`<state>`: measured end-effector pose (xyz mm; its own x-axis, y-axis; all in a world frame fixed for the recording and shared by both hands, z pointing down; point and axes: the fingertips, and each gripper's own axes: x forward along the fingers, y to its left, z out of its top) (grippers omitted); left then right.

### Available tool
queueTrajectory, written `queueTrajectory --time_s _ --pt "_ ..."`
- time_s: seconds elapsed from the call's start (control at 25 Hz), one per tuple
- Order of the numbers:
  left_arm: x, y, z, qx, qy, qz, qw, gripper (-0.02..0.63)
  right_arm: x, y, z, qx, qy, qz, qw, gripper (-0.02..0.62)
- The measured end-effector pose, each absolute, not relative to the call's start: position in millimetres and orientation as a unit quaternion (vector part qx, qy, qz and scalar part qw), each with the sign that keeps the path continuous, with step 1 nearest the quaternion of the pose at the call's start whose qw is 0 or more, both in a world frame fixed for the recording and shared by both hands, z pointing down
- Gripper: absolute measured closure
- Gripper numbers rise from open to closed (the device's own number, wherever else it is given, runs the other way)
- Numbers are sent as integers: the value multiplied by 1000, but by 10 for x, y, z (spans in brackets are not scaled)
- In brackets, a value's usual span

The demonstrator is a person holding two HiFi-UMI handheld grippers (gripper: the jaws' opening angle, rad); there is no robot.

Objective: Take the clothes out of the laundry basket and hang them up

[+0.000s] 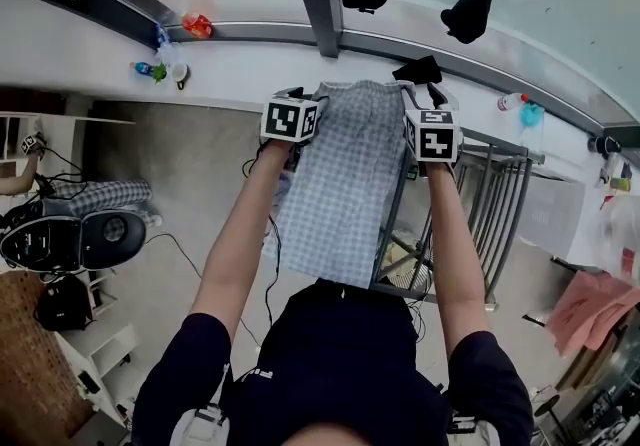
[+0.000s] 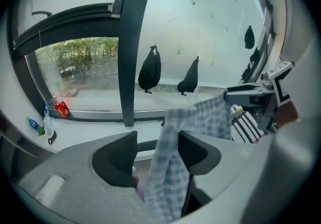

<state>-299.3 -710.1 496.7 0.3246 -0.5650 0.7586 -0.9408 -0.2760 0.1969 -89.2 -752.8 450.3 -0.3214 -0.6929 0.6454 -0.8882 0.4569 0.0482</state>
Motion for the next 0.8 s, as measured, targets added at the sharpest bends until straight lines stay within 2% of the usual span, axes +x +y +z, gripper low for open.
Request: queueTrajectory --time_s 0.32,0.68,0.8 --pt "-3065 -6967 5023 743 -514 260 341 348 -805 -7406 4651 495 -793 179 306 360" --pt "-2984 -6690 4511 777 -525 182 296 341 -906 -7022 4359 486 -810 184 271 359" --pt "-3002 -6497 4357 786 -522 161 289 340 -976 -6822 4227 484 -813 185 266 326"
